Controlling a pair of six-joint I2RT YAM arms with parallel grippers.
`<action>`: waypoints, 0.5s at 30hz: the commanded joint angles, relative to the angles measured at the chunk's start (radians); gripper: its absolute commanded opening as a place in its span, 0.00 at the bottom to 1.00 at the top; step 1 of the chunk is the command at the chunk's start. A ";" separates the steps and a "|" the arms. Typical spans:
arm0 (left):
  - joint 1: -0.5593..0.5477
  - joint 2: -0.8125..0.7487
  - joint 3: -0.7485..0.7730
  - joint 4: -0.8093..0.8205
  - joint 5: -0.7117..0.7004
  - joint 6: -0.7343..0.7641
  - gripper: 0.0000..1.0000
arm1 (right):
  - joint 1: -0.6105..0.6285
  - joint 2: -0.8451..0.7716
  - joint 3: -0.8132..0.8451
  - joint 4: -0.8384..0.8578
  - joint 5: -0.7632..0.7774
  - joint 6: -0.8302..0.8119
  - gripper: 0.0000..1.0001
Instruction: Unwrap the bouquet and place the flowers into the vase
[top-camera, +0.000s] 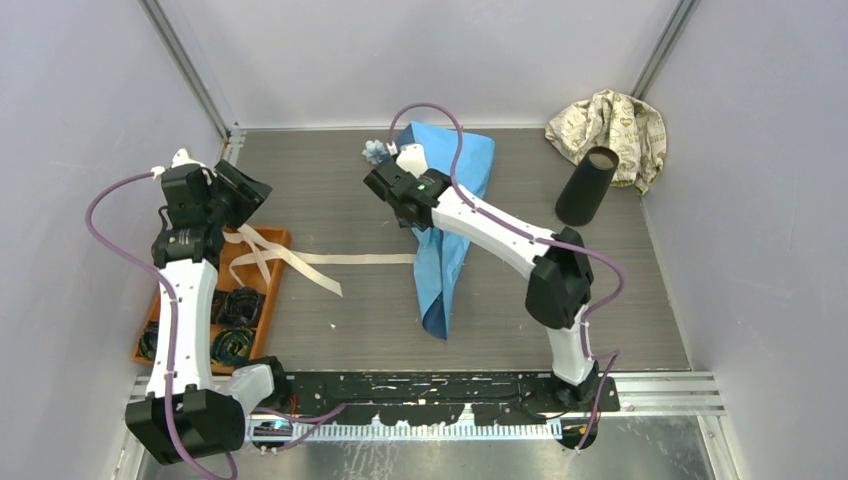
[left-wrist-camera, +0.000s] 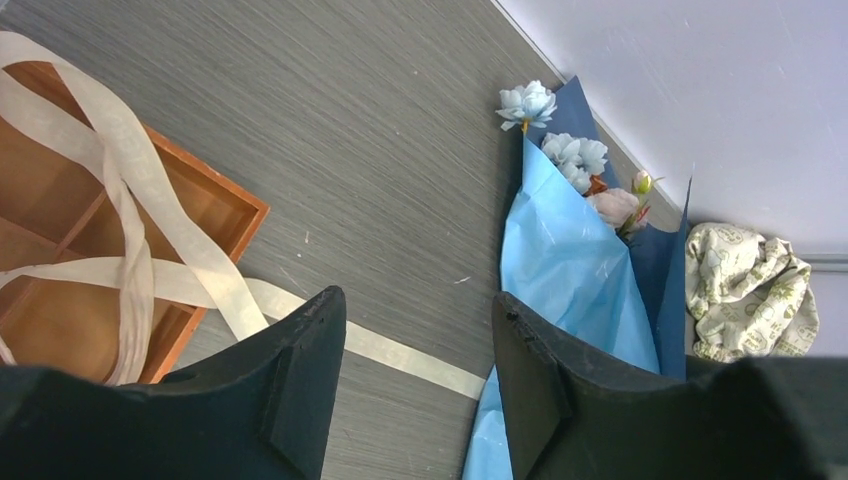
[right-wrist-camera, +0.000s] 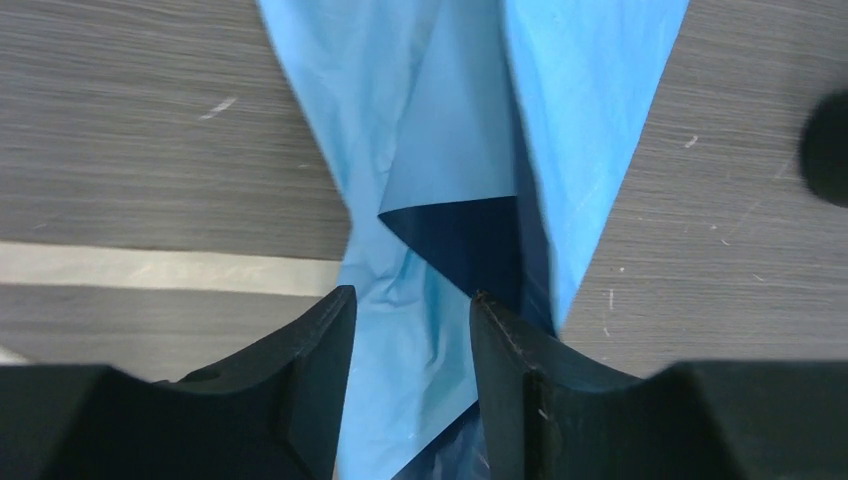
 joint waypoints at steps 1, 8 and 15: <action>0.002 0.000 0.008 0.038 0.056 -0.002 0.56 | -0.044 0.050 0.036 -0.069 0.117 0.031 0.48; -0.142 0.028 0.024 0.089 0.056 0.058 0.56 | -0.117 -0.058 -0.087 -0.035 0.143 0.041 0.48; -0.402 0.090 0.043 0.141 -0.014 0.079 0.56 | -0.225 -0.170 -0.301 0.034 0.051 0.059 0.53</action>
